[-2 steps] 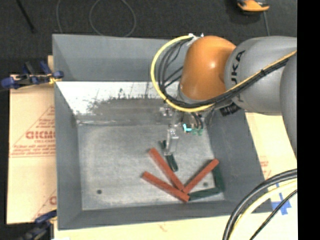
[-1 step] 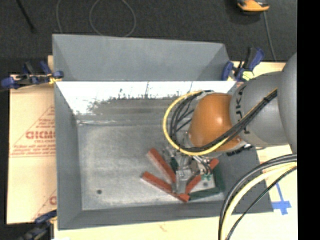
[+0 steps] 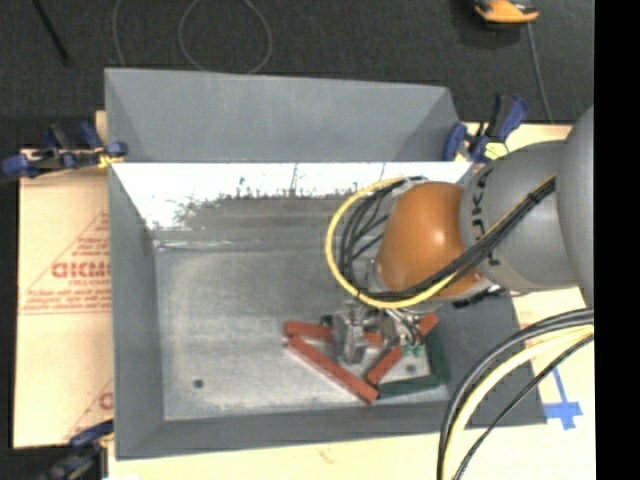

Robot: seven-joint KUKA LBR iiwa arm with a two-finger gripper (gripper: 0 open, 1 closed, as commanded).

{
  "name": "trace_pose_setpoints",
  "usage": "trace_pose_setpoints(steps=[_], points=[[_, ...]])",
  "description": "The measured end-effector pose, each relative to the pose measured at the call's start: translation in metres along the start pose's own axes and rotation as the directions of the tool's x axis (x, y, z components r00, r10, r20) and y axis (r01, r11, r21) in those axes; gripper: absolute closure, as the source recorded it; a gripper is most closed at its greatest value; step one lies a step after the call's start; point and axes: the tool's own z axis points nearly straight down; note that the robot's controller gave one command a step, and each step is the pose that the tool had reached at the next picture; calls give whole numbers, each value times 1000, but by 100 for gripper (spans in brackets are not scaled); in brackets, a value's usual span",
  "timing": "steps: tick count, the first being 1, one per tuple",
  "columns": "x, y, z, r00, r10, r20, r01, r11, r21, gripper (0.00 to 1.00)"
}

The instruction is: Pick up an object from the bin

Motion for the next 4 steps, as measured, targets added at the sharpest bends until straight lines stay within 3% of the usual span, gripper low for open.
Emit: trace_pose_setpoints(steps=[1,2,3,4], points=[[3,-53,-38,1000,6,-7,-6,1000,3,100],[4,-50,-36,1000,3,-11,-3,1000,0,0],[19,-33,2,986,165,-8,-165,986,-1,0],[14,-34,-4,986,165,7,-165,986,-1,100]])
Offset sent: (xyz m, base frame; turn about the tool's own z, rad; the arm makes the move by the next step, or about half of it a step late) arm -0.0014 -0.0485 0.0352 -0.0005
